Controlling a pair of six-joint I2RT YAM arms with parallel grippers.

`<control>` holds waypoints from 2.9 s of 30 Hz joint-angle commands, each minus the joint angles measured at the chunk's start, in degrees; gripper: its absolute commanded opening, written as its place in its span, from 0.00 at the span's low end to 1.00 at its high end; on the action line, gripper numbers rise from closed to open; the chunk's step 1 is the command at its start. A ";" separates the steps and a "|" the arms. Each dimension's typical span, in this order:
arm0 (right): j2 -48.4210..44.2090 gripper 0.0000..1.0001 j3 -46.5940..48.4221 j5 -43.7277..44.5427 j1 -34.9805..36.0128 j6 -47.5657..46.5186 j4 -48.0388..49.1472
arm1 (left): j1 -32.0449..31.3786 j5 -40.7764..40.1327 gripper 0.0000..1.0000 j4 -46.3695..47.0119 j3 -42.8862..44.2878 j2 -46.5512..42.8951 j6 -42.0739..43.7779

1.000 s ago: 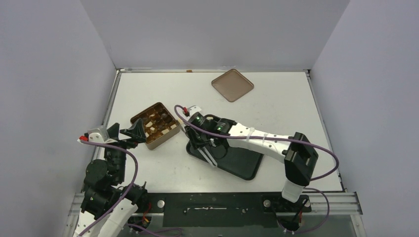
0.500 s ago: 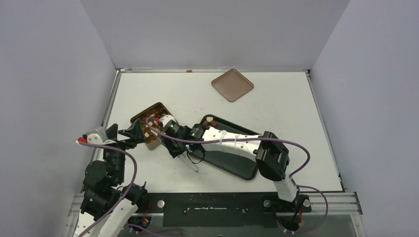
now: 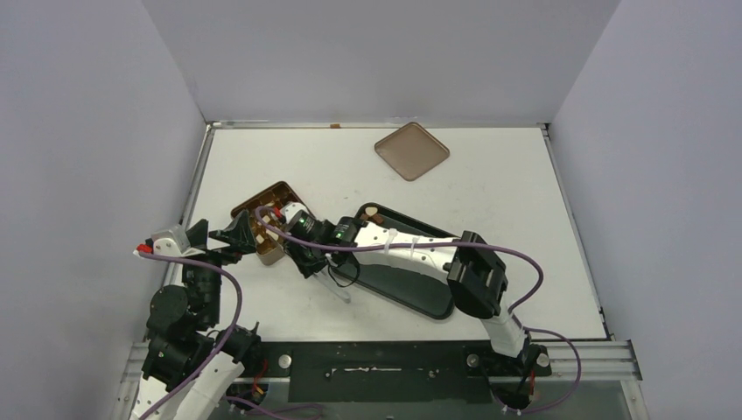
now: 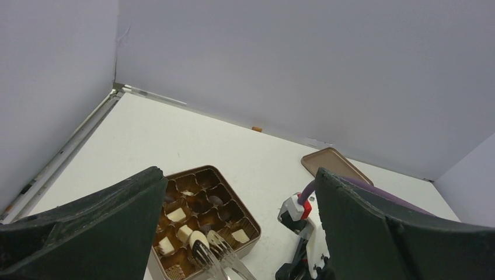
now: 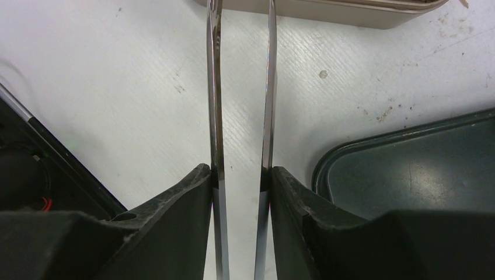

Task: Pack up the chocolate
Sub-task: Place the fake chocolate in the packing box, then pick up the fake chocolate from the plate.

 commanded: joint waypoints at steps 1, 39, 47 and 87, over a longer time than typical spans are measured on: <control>-0.10 0.38 3.57 0.68 -0.25 -0.55 0.27 | -0.12 -0.08 0.97 1.10 0.97 -0.33 0.70; -24.45 0.39 -19.98 6.27 -9.66 1.47 0.97 | -0.04 0.70 0.97 1.54 0.73 0.59 0.80; -31.71 0.40 -29.65 6.60 -15.92 1.59 -0.93 | -0.13 0.82 0.97 1.67 0.68 0.58 0.87; -26.57 0.42 -36.33 -3.52 -26.41 -2.84 4.73 | -0.05 0.89 0.97 1.54 0.61 0.47 0.80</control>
